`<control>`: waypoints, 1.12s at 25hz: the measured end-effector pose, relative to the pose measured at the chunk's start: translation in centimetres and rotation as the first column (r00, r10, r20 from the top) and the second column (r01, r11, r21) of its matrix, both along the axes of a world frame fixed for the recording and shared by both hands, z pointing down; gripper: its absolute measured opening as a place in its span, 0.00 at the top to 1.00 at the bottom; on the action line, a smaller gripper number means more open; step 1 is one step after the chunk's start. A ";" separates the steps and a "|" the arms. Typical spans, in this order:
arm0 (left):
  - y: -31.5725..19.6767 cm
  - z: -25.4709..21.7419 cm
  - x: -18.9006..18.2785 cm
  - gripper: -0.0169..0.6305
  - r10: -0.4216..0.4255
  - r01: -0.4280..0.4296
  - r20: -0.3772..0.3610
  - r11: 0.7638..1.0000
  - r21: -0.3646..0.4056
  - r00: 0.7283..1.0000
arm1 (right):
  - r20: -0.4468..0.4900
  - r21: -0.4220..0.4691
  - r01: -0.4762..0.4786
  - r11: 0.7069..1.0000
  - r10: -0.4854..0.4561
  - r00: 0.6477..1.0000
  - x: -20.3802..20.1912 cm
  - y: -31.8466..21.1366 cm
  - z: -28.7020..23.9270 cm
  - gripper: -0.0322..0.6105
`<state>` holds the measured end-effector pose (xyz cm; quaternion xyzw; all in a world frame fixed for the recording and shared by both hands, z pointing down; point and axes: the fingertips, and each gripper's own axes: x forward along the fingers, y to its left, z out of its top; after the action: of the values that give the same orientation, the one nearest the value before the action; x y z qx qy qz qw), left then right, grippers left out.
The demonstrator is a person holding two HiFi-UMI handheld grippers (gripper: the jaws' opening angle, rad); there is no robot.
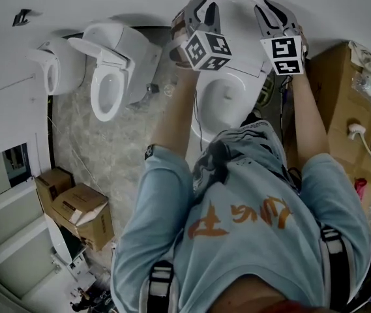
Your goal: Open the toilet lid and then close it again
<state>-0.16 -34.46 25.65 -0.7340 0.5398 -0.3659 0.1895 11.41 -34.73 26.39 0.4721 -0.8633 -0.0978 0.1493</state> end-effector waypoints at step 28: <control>32.9 21.5 -20.2 0.83 -0.368 0.302 -0.160 0.895 -0.330 0.916 | 0.037 -0.426 0.277 0.861 -0.289 0.957 -16.9 24.2 19.4 0.83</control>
<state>-20.40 -1.55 47.13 -0.6852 0.6147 -0.3876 -0.0499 -5.47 -10.58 45.78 0.2947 -0.9213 0.0661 0.2450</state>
